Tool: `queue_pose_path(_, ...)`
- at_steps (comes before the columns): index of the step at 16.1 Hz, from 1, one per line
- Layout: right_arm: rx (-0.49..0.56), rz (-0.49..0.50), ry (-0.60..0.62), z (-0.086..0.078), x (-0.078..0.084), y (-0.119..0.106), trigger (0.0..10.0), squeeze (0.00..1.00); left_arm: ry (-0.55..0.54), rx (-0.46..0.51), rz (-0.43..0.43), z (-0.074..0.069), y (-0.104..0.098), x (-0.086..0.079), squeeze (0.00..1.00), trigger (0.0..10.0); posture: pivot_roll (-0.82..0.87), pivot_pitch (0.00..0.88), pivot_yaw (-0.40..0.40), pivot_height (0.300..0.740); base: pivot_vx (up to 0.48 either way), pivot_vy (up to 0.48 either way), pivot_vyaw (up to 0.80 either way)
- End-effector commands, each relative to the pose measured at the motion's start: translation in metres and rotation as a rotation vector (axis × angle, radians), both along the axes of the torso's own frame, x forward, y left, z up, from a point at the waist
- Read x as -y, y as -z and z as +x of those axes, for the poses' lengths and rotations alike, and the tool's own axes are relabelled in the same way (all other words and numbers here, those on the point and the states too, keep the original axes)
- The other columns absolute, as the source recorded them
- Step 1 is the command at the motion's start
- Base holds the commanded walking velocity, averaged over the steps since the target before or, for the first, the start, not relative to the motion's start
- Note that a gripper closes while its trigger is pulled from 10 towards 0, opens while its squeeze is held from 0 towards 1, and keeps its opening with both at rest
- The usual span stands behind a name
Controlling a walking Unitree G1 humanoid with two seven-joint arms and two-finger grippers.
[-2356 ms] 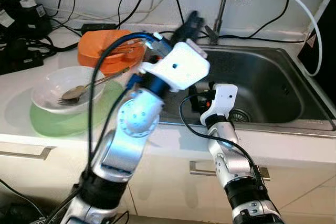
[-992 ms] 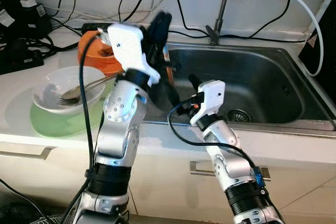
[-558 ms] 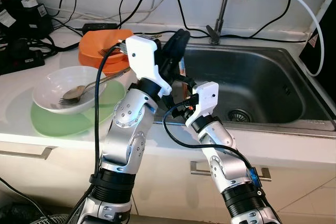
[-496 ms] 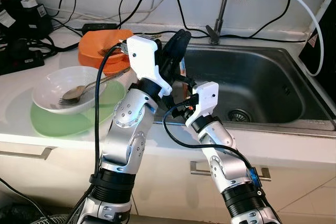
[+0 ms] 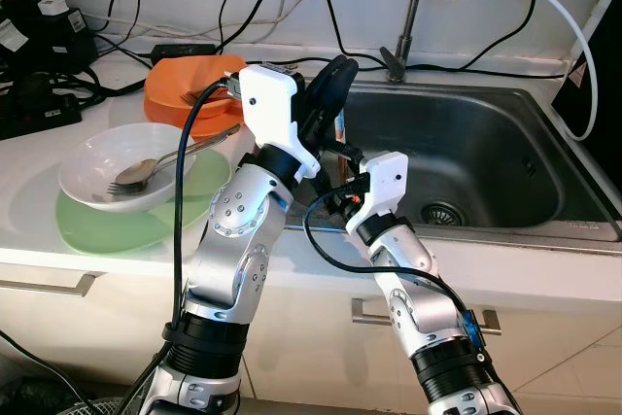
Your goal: Kitchen organization
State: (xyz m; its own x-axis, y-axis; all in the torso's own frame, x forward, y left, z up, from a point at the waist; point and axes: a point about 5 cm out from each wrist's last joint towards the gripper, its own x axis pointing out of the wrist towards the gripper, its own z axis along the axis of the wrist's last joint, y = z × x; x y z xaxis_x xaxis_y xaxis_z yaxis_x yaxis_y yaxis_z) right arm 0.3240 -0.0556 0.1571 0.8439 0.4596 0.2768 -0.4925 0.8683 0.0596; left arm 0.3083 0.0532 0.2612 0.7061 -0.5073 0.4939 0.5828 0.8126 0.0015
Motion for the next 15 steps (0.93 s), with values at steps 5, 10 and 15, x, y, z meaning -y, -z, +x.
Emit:
queue_pose_path(5,0.007,0.003,0.014,0.0006,0.0010,-0.0017,0.0,0.00,-0.036,-0.004,0.059,0.0007,0.0033,-0.0005,0.00,10.0,0.08,0.022,0.024,0.740,0.000,0.000,0.00)
queue_pose_path(10,0.007,0.005,0.028,0.0019,0.0037,-0.0023,0.0,0.00,-0.050,-0.017,0.058,0.0022,0.0040,-0.0024,0.00,10.0,0.08,0.025,0.022,0.740,0.000,0.000,0.00)
queue_pose_path(15,0.006,0.006,0.031,0.0025,0.0041,-0.0018,0.0,0.00,-0.060,-0.019,0.050,0.0035,0.0036,-0.0042,0.00,10.0,0.08,0.026,0.022,0.740,0.000,0.000,0.00)
